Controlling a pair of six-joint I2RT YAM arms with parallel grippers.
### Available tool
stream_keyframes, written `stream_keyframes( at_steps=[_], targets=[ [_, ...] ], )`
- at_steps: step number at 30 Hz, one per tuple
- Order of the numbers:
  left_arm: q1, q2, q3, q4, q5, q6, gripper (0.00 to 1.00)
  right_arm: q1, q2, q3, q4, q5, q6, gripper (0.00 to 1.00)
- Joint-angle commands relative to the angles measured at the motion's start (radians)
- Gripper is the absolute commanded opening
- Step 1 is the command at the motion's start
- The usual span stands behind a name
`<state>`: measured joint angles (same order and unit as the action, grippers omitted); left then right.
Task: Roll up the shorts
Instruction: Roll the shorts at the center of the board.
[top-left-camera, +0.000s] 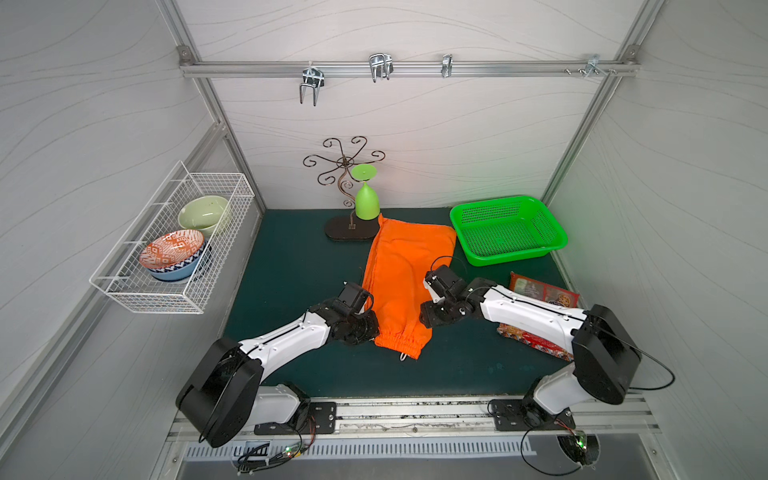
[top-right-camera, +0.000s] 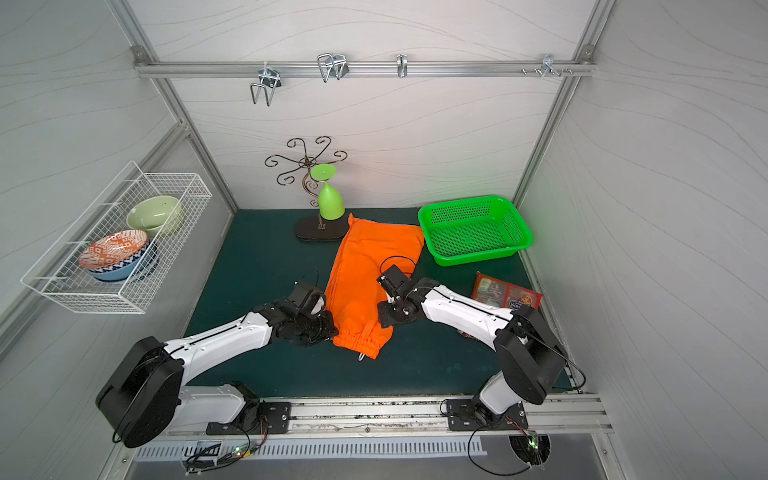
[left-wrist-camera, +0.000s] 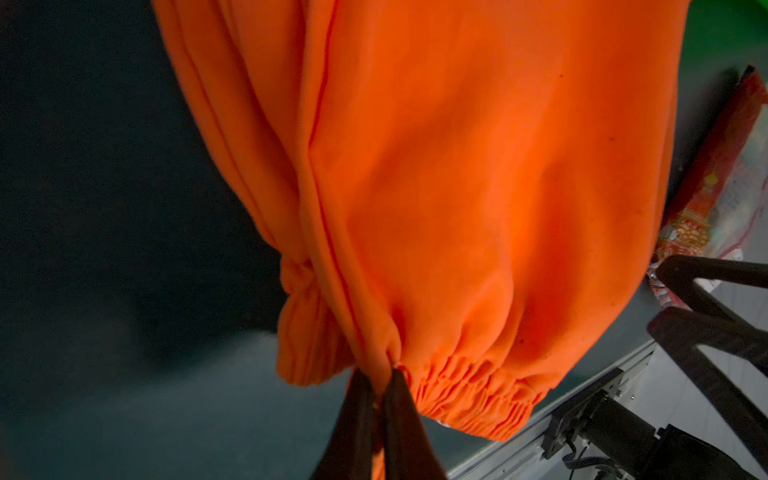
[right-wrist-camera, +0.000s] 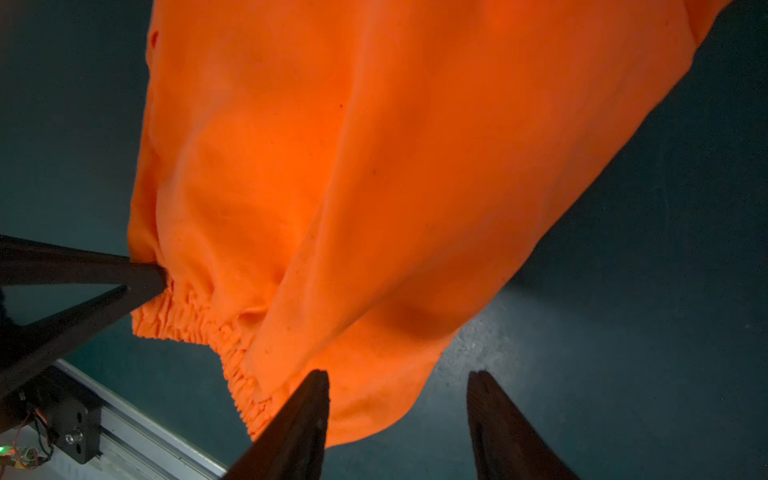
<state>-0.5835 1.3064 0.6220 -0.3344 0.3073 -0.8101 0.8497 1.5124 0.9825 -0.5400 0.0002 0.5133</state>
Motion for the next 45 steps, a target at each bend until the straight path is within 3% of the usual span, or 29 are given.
stream_keyframes(
  at_steps=[1,9,11,16,22,23,26,30,37,42,45],
  targets=[
    [-0.005,-0.007,0.060,0.023,0.029,-0.002,0.00,0.008,-0.062,-0.018,0.015,0.020,0.036,0.57],
    [-0.007,-0.125,0.095,0.030,-0.040,0.119,0.00,0.073,-0.053,-0.025,0.041,0.048,0.044,0.57],
    [-0.007,-0.139,0.074,0.043,-0.101,0.123,0.00,0.107,-0.026,-0.017,0.064,0.048,0.047,0.57],
    [-0.001,-0.012,0.069,-0.015,-0.226,0.108,0.00,0.168,0.055,0.022,0.073,0.053,0.057,0.57],
    [-0.006,0.116,0.070,-0.030,-0.251,0.056,0.00,0.228,0.086,0.042,0.096,0.050,0.057,0.57],
    [-0.006,0.111,0.064,-0.036,-0.268,0.048,0.01,0.230,0.093,0.039,0.102,0.049,0.060,0.57],
    [-0.006,0.068,0.039,-0.051,-0.293,0.031,0.25,0.230,0.113,0.027,0.109,0.058,0.071,0.57],
    [-0.007,0.019,0.007,-0.029,-0.282,0.032,0.42,0.228,0.150,0.014,0.123,0.060,0.077,0.56],
    [-0.007,0.058,-0.042,0.074,-0.202,0.024,0.52,0.227,0.180,-0.014,0.145,0.058,0.099,0.56],
    [-0.005,0.084,-0.099,0.189,-0.116,-0.009,0.52,0.224,0.177,-0.027,0.153,0.056,0.108,0.56],
    [-0.005,0.116,-0.131,0.248,-0.077,-0.032,0.44,0.221,0.172,-0.030,0.158,0.056,0.108,0.56]
  ],
)
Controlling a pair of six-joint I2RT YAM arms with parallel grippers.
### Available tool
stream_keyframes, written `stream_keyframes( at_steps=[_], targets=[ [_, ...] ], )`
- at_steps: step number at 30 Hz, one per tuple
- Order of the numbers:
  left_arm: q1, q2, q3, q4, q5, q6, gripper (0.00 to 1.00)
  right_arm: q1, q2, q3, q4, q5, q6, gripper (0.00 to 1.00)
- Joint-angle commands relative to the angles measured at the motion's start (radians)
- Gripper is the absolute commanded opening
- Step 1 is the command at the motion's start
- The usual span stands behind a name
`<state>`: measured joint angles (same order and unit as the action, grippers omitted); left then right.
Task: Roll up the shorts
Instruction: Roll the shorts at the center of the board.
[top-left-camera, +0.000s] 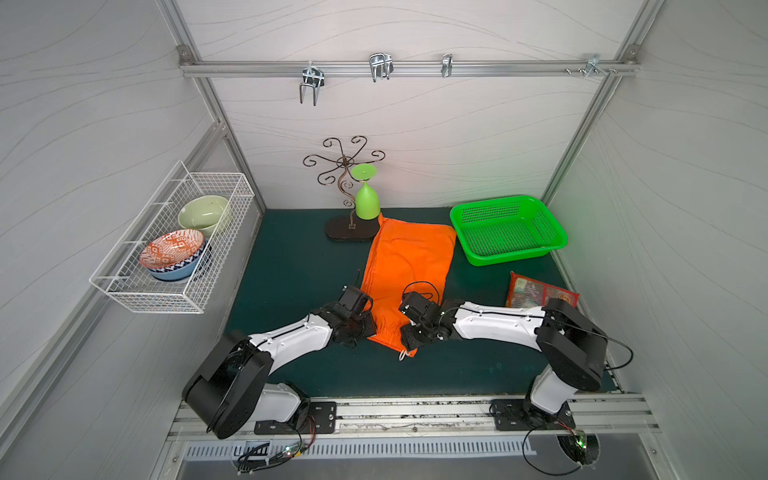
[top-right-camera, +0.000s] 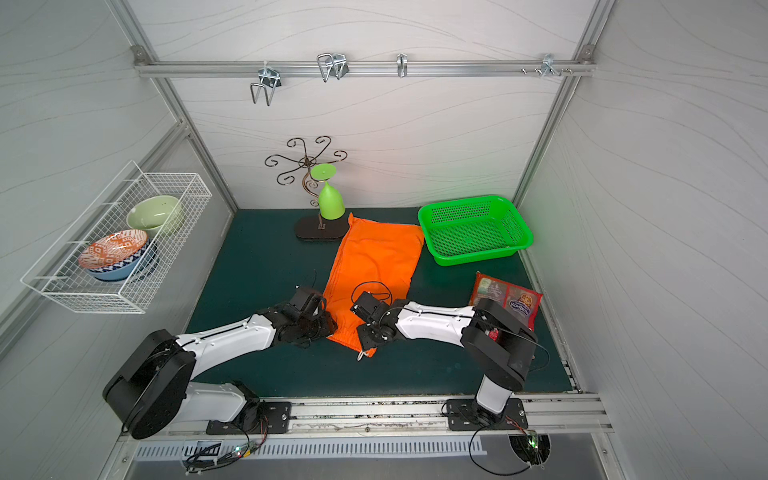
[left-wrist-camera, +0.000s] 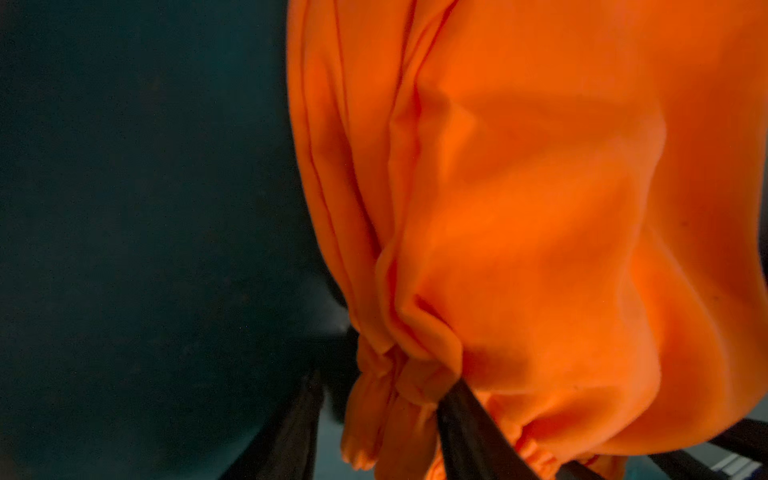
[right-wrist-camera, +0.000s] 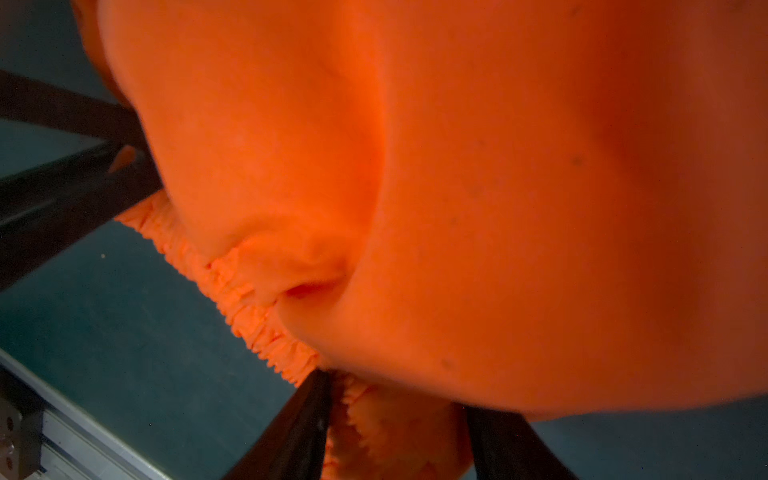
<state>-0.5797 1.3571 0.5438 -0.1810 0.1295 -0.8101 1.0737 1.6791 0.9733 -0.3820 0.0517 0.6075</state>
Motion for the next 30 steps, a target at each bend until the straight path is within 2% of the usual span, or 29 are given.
stream_keyframes(
  at_steps=[1,7,12,15,16,17,20,23,26,30],
  targets=[
    [-0.009,0.081,-0.056,0.103,0.109,-0.035,0.38,-0.003,0.005,-0.019,0.000,0.005,0.012,0.56],
    [-0.009,0.065,-0.026,0.061,0.102,-0.039,0.00,-0.003,-0.010,-0.018,-0.017,0.016,-0.005,0.56],
    [-0.008,-0.045,0.058,-0.087,0.084,-0.030,0.00,0.001,-0.091,-0.042,-0.024,0.045,-0.078,0.60],
    [-0.005,-0.085,0.143,-0.233,0.100,-0.027,0.00,0.039,-0.164,-0.063,-0.033,0.115,-0.142,0.66],
    [-0.004,-0.093,0.171,-0.282,0.101,-0.029,0.00,0.056,-0.181,-0.066,-0.036,0.134,-0.163,0.86],
    [-0.004,-0.097,0.193,-0.319,0.102,-0.029,0.00,0.077,-0.194,-0.069,-0.041,0.164,-0.182,0.99],
    [0.002,-0.098,0.227,-0.374,0.116,-0.043,0.00,0.161,-0.208,-0.063,-0.038,0.255,-0.251,0.99],
    [0.022,-0.105,0.222,-0.357,0.168,-0.084,0.00,0.258,-0.181,-0.038,-0.015,0.336,-0.337,0.99],
    [0.039,-0.111,0.218,-0.349,0.192,-0.113,0.00,0.325,-0.093,0.020,-0.012,0.437,-0.368,0.99],
    [0.049,-0.116,0.219,-0.345,0.201,-0.134,0.00,0.354,0.048,0.109,-0.014,0.565,-0.352,0.99]
  ],
)
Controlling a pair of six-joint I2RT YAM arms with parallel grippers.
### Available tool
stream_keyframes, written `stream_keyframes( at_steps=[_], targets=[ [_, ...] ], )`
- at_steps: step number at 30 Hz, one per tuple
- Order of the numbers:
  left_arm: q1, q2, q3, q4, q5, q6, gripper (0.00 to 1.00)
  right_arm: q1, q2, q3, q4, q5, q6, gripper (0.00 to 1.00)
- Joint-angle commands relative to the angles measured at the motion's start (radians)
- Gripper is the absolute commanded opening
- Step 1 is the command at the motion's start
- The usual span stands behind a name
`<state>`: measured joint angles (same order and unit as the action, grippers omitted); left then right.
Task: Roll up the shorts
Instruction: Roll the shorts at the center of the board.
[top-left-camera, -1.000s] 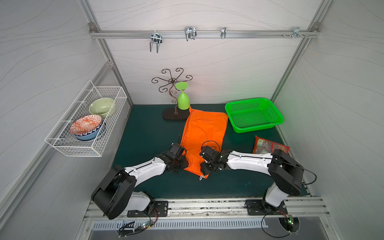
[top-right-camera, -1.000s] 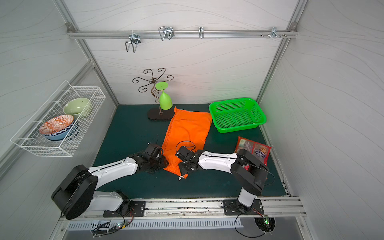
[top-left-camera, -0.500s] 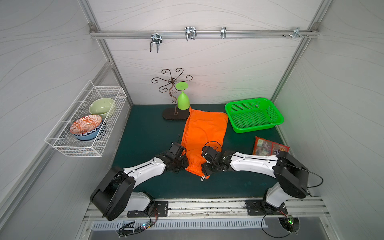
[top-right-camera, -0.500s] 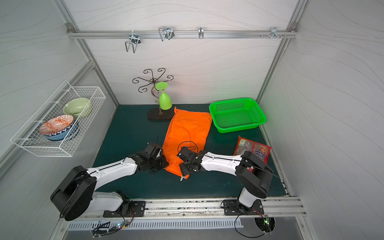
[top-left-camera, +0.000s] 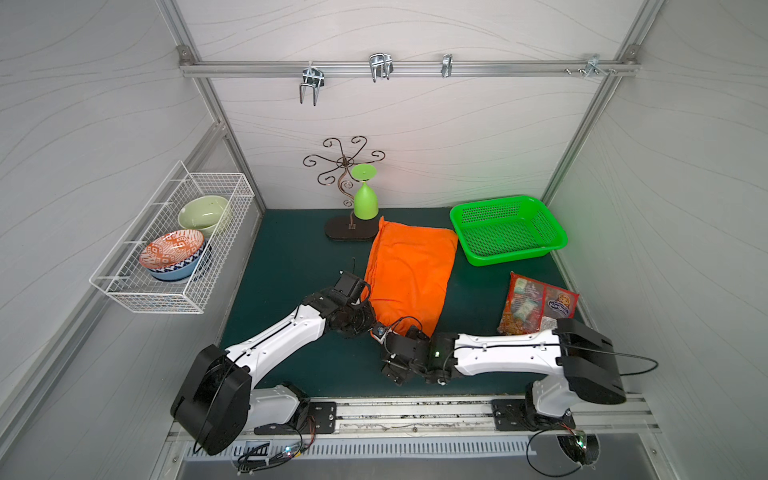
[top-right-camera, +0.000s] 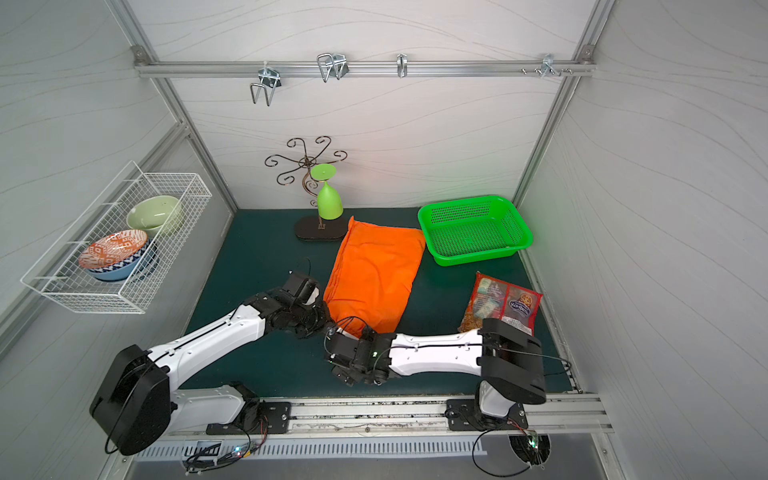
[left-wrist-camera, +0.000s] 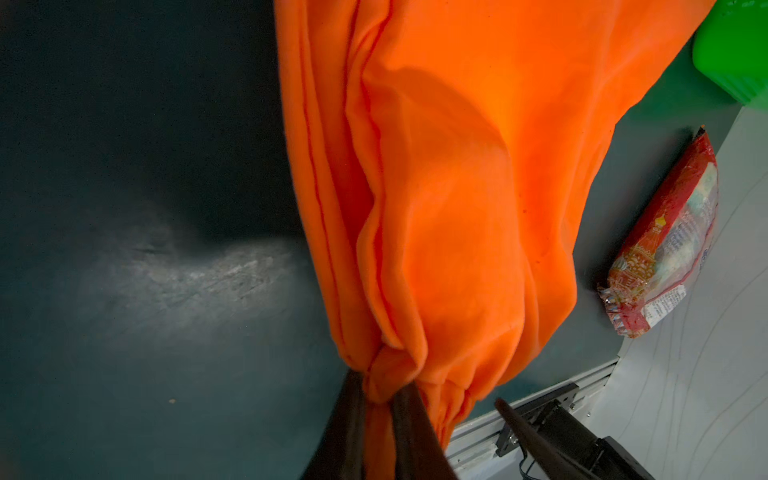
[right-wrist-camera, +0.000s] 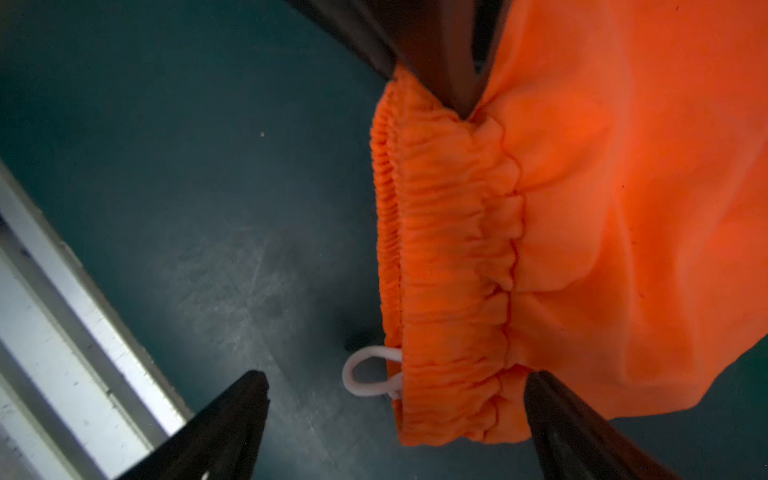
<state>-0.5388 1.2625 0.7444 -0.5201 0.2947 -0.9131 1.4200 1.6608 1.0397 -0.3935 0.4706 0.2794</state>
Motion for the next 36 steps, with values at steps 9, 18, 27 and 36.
stream_keyframes(
  at_steps=[9,18,27,36],
  targets=[
    [0.043,-0.046,-0.010,0.018,0.084,-0.067,0.00,0.007,0.231,0.105,-0.009,0.359,0.072,0.96],
    [0.089,-0.052,-0.028,0.016,0.115,-0.063,0.00,0.053,0.201,0.056,-0.067,0.407,0.110,0.48],
    [0.109,-0.063,-0.040,-0.019,0.086,-0.045,0.00,0.082,0.175,0.081,-0.083,0.302,-0.045,0.44],
    [0.129,-0.063,-0.034,-0.035,0.104,-0.027,0.00,0.108,0.171,0.092,-0.123,0.382,-0.040,0.40]
  ],
)
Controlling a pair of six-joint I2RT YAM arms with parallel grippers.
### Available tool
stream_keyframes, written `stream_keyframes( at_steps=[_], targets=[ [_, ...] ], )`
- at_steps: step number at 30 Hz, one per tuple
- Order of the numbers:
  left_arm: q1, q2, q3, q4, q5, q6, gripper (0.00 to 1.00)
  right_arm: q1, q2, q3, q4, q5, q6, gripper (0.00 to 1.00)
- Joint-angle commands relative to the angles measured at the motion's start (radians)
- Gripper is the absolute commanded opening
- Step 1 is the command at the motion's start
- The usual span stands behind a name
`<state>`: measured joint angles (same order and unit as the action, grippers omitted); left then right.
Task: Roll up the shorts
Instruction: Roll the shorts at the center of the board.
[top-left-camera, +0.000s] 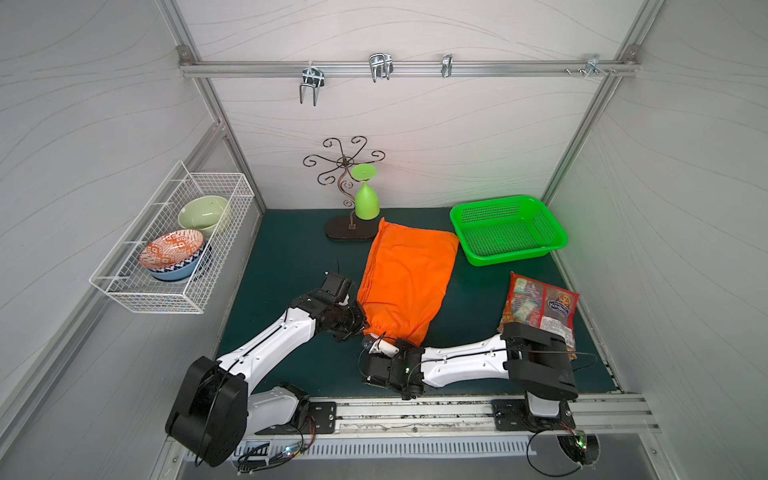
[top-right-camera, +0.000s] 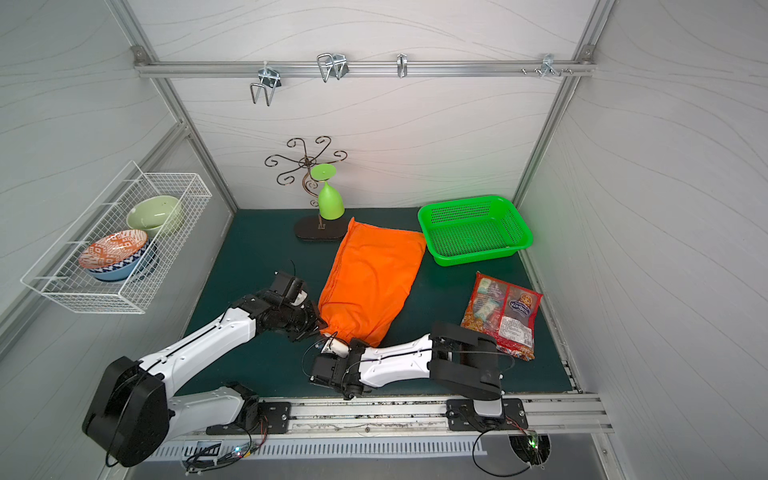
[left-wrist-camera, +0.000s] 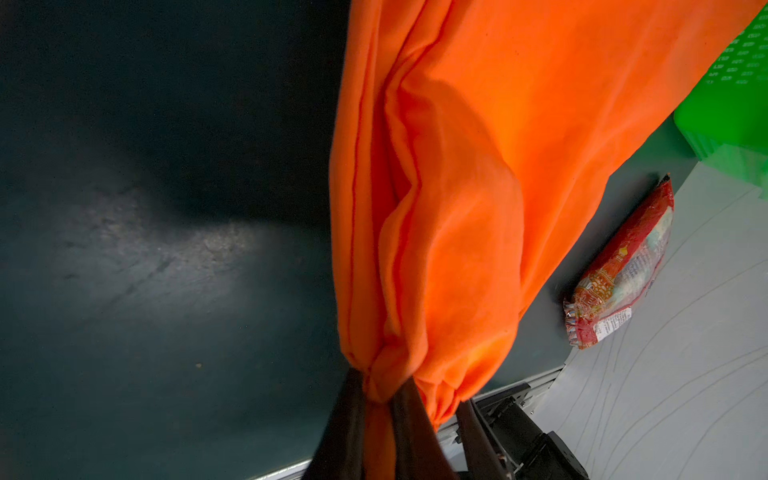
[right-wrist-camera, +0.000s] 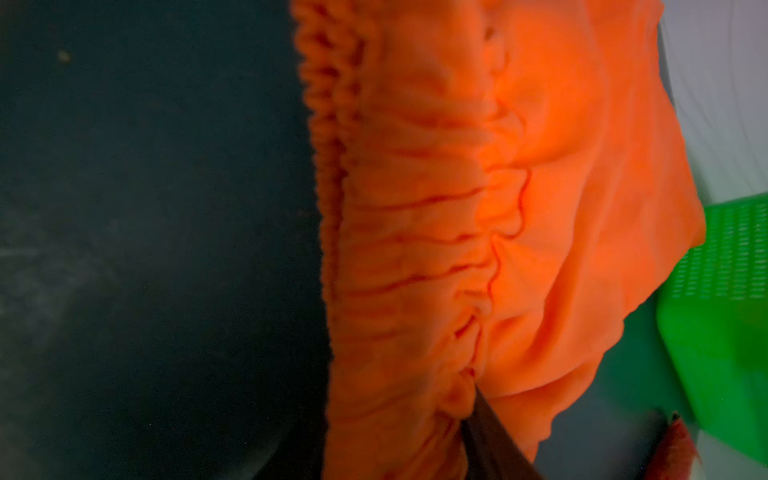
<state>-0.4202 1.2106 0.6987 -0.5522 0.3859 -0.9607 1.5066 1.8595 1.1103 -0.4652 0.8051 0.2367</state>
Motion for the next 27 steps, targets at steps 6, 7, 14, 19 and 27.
stream_keyframes(
  at_steps=[6,7,14,19,27],
  targets=[
    [0.013,-0.008,0.013,-0.007,0.017,0.022,0.00,0.045,-0.023,0.031,-0.053,0.043,-0.025,0.20],
    [0.014,-0.011,0.012,-0.013,0.008,0.023,0.00,0.045,-0.025,0.034,-0.058,0.032,-0.030,0.16],
    [0.014,-0.053,0.010,-0.081,-0.068,0.048,0.00,-0.011,-0.074,0.028,-0.070,-0.268,-0.109,0.10],
    [0.026,-0.075,0.004,-0.115,-0.111,0.063,0.00,-0.071,-0.092,0.044,-0.120,-0.440,-0.139,0.15],
    [0.072,-0.066,0.005,-0.119,-0.153,0.086,0.40,-0.222,-0.107,0.081,-0.147,-0.855,-0.147,0.14]
  ],
)
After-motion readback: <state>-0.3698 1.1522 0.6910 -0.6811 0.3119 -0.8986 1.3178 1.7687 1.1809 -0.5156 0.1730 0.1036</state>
